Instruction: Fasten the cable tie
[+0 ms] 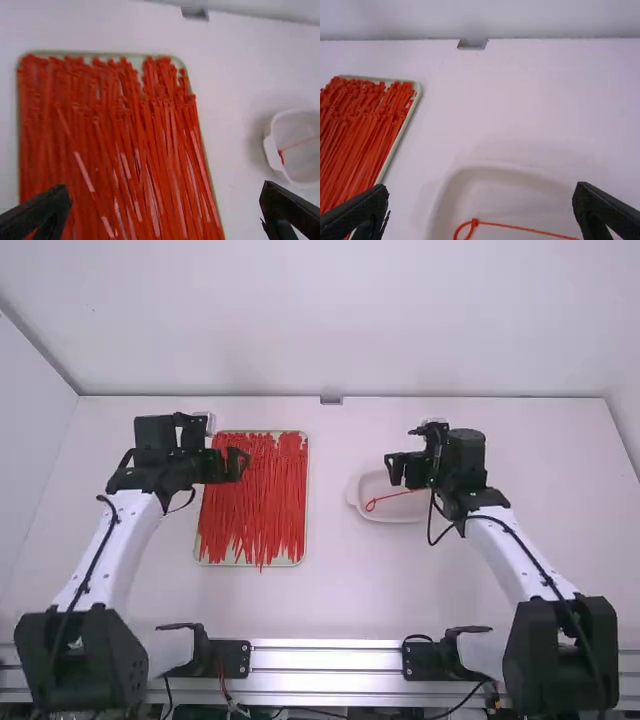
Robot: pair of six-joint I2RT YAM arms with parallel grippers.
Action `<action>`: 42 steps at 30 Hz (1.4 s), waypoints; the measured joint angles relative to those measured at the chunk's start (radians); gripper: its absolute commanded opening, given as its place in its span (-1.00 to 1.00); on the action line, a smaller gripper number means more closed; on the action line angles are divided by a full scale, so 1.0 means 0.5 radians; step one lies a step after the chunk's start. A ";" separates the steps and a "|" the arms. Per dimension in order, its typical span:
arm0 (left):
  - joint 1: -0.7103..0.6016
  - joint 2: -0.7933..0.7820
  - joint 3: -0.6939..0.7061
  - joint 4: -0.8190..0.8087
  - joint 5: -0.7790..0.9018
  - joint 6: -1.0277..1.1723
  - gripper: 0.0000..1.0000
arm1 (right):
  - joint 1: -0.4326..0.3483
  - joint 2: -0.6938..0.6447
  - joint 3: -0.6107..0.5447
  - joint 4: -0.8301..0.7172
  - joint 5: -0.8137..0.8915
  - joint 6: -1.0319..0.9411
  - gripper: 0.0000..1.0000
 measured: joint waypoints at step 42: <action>-0.228 -1.002 -0.694 0.639 -0.755 0.056 0.13 | -0.227 -1.207 -0.643 -0.017 0.557 -0.127 0.11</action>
